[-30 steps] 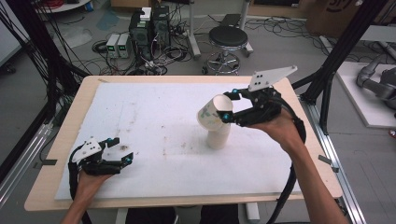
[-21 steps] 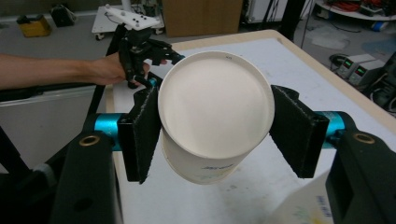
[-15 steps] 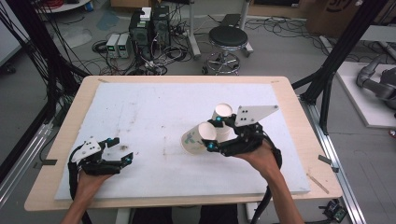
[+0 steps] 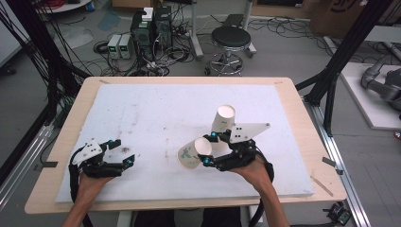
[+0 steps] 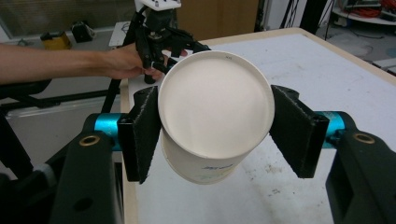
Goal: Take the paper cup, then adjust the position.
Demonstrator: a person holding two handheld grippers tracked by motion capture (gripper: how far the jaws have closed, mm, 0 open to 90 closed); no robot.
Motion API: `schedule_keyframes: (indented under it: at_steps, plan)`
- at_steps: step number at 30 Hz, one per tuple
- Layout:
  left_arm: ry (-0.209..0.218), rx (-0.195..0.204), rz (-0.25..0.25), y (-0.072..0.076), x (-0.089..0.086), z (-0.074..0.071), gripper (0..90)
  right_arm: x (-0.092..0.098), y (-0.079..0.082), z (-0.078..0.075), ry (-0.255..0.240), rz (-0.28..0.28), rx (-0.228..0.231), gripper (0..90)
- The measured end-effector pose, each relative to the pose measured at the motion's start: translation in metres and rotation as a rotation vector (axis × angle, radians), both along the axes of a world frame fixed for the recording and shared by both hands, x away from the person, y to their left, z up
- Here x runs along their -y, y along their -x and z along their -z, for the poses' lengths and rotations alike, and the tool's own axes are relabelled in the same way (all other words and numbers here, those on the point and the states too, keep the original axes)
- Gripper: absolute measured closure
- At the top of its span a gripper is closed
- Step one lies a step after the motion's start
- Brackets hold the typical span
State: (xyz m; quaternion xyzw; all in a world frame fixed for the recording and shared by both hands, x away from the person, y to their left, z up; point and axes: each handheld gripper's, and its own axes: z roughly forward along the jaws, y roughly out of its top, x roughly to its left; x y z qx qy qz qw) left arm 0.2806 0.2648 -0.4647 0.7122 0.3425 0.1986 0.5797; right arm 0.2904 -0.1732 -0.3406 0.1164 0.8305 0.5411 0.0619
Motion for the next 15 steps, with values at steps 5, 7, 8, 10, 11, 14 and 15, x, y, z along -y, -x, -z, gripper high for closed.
schedule_keyframes:
  at_steps: [5, 7, 8, 10, 11, 14, 15]
  plan:
    - [0.0, 0.006, 0.003, 0.0004, -0.0004, 0.0, 12.4, -0.0028, -0.0023, 0.004, 0.009, -0.003, -0.009, 36.9]
    - [0.004, 0.009, 0.001, 0.0008, -0.0003, 0.0001, 12.4, -0.0033, -0.0029, 0.0046, 0.011, -0.002, -0.004, 36.9]
    - [0.004, 0.013, 0.006, 0.0012, -0.0008, 0.0001, 12.4, -0.0035, -0.0038, 0.0054, 0.007, 0.0, -0.004, 36.9]
    - [0.013, 0.017, 0.008, 0.0016, -0.001, 0.0003, 12.4, -0.0034, -0.0045, 0.0059, 0.005, 0.0, -0.009, 36.9]
    - [0.015, 0.018, 0.011, 0.0015, -0.0017, 0.0002, 12.4, -0.0034, -0.0069, 0.0074, 0.006, 0.001, -0.01, 36.9]
    - [0.03, 0.016, 0.01, 0.0012, -0.0032, 0.0004, 12.3, -0.0036, -0.0089, 0.0092, 0.006, 0.002, -0.017, 36.9]
    - [0.03, 0.016, 0.01, 0.0012, -0.0032, 0.0004, 12.3, -0.0038, -0.0099, 0.0098, 0.005, 0.001, -0.014, 36.9]
